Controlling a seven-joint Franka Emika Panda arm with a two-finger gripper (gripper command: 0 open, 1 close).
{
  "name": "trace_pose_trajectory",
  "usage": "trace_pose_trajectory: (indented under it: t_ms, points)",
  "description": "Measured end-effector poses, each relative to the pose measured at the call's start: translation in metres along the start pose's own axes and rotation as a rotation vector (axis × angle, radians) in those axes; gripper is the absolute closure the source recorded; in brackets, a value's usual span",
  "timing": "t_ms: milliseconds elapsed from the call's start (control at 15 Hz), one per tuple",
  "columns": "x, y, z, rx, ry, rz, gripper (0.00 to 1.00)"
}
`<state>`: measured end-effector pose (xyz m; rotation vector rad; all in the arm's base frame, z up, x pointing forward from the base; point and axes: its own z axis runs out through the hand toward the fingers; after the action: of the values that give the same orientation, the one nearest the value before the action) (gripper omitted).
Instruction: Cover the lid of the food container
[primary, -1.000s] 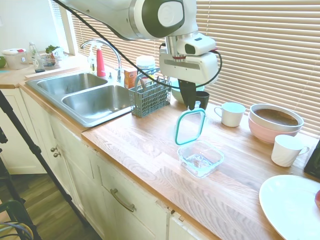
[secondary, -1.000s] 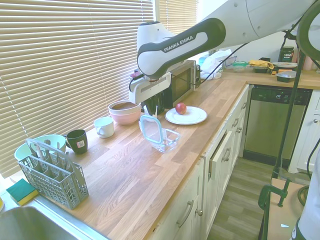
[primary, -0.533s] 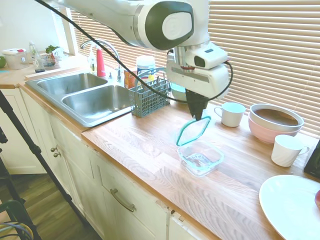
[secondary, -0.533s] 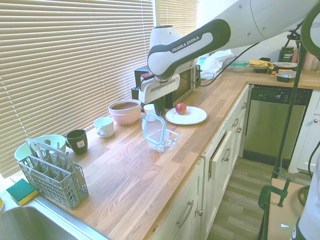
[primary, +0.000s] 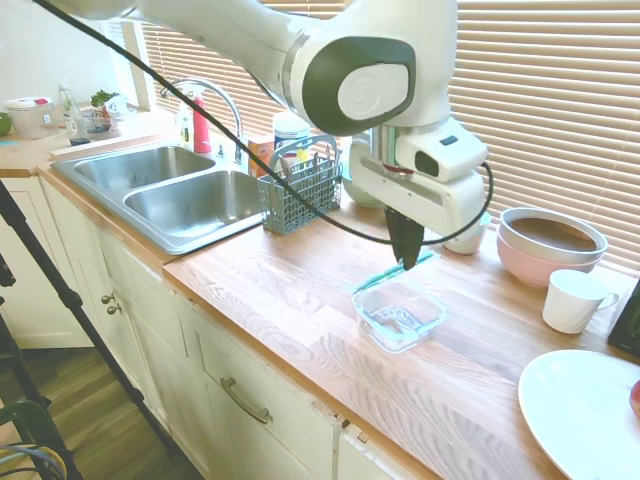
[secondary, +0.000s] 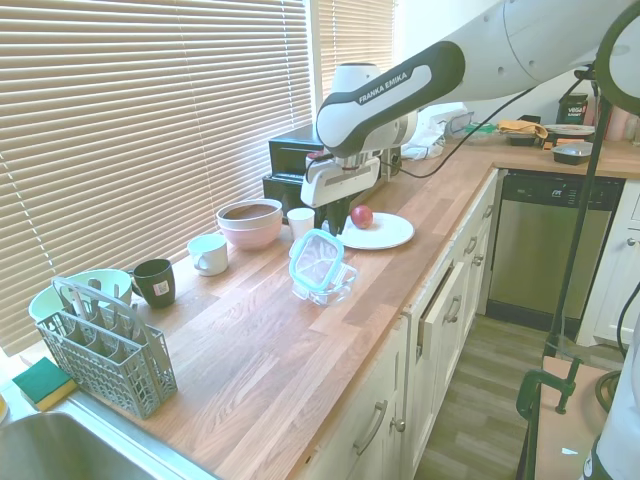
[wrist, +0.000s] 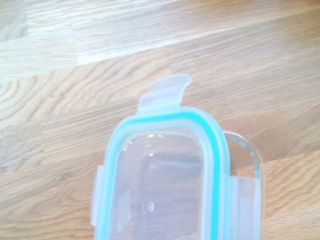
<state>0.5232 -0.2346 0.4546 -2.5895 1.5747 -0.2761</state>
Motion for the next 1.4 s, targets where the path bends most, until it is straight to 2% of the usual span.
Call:
trace_pose_trajectory:
  t_ms: [467,867,933,1067,1400]
  points:
    - [0.027,0.039,0.037,0.008,-0.04,0.019,1.0]
    - [0.045,0.042,0.065,-0.01,-0.053,-0.013,1.0]
    - [0.047,0.04,0.069,-0.014,-0.054,-0.026,0.0]
    - [0.051,0.035,0.069,-0.019,-0.057,-0.058,0.0]
    - [0.048,0.026,0.07,-0.019,-0.068,-0.073,0.0]
